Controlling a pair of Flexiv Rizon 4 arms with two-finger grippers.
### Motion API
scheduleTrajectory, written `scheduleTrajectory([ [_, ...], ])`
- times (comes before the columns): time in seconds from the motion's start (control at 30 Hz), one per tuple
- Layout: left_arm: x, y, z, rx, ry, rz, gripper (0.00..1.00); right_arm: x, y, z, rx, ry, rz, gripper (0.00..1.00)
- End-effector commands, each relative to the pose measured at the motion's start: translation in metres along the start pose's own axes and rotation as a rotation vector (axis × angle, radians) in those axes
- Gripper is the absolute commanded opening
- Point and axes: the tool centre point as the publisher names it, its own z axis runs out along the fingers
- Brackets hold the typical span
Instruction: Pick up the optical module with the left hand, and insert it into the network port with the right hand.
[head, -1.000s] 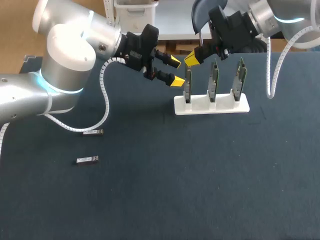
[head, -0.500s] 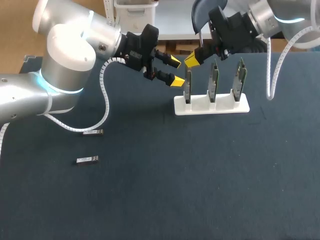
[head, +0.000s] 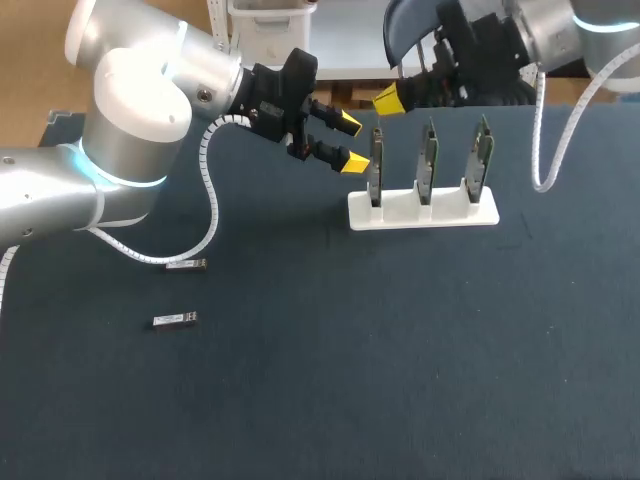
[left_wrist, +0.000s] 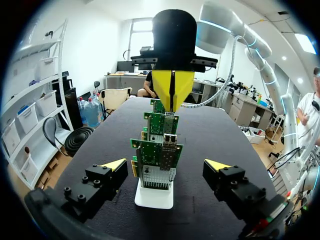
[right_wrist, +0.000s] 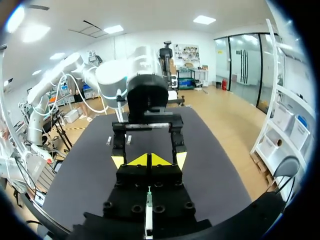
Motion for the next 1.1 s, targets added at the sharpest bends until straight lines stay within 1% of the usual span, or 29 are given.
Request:
scheduleTrajectory([
  [0.03,-0.001,0.001,0.0,0.002,0.005,-0.002,1.0,0.0,0.006,-0.017,0.004,-0.021,-0.012,0.0],
  [0.2,-0.001,0.001,0.0,0.002,0.005,-0.002,1.0,0.006,0.006,-0.037,0.012,-0.021,-0.026,0.0],
  [0.53,-0.001,0.001,0.0,0.002,0.005,-0.002,1.0,0.034,0.003,-0.068,0.028,0.03,-0.012,0.0],
  [0.7,-0.001,0.001,0.0,0.002,0.005,-0.002,1.0,0.045,0.002,-0.078,0.002,0.043,0.0,0.0],
  [0.77,-0.001,0.001,0.0,0.002,0.005,-0.002,1.0,0.05,0.003,-0.081,-0.022,0.054,0.005,0.0],
  [1.1,-0.001,0.001,0.0,0.002,0.005,-0.002,1.0,0.068,0.003,-0.083,-0.045,0.076,0.028,0.0],
])
